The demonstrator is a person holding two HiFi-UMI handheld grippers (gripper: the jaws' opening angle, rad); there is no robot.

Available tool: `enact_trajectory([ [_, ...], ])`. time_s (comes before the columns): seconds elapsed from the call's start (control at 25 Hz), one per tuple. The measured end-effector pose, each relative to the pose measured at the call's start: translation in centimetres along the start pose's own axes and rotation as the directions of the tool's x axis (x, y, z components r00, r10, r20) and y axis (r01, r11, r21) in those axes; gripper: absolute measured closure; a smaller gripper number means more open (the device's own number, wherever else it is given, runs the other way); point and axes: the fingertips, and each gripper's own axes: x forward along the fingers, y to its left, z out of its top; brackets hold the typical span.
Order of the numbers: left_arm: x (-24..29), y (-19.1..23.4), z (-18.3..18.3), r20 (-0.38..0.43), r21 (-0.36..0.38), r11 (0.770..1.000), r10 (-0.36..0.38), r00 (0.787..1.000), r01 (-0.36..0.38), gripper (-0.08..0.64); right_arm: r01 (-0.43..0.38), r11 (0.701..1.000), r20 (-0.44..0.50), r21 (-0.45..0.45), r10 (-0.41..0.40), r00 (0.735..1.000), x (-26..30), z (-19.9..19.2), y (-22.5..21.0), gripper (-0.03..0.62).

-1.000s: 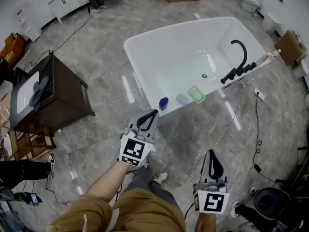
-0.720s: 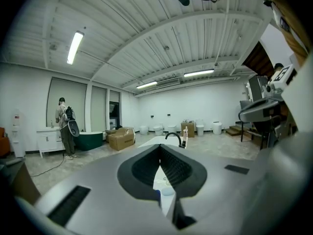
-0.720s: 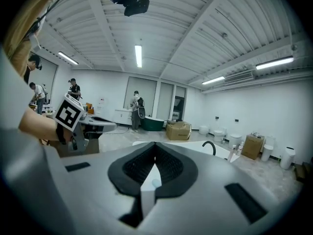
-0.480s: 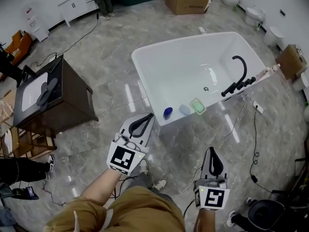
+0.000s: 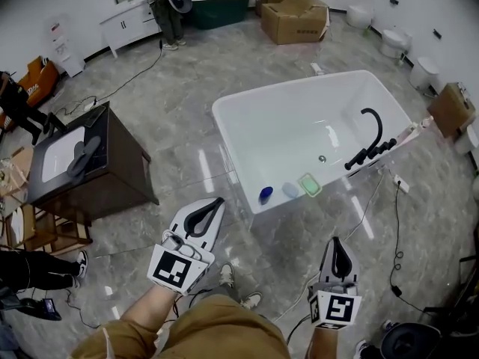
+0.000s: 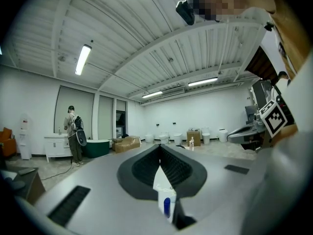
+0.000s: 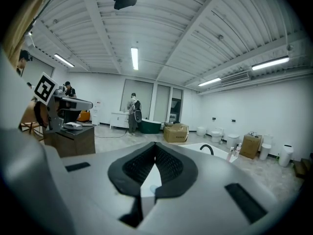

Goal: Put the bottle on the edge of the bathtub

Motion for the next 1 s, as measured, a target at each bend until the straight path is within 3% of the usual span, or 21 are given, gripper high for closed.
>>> enact_trajectory([
  [0.36, -3.6, 1.8, 2.2, 0.026, 0.038, 0.999, 0.030, 0.999, -0.031, 0.552, 0.017, 1.000, 0.026, -0.013, -0.017, 1.000, 0.4, 1.6, -0.6, 0.588],
  [0.72, -5.7, 3.9, 2.3, 0.047, -0.001, 0.993, 0.117, 0.992, -0.117, 0.552, 0.008, 1.000, 0.076, 0.003, -0.008, 0.997, -0.9, 3.5, -0.7, 0.588],
  [1.0, -5.2, 4.0, 2.6, 0.074, -0.009, 0.992, 0.126, 0.989, -0.126, 0.552, 0.037, 0.999, 0.112, 0.012, -0.038, 0.993, -1.4, 4.8, -1.4, 0.588],
])
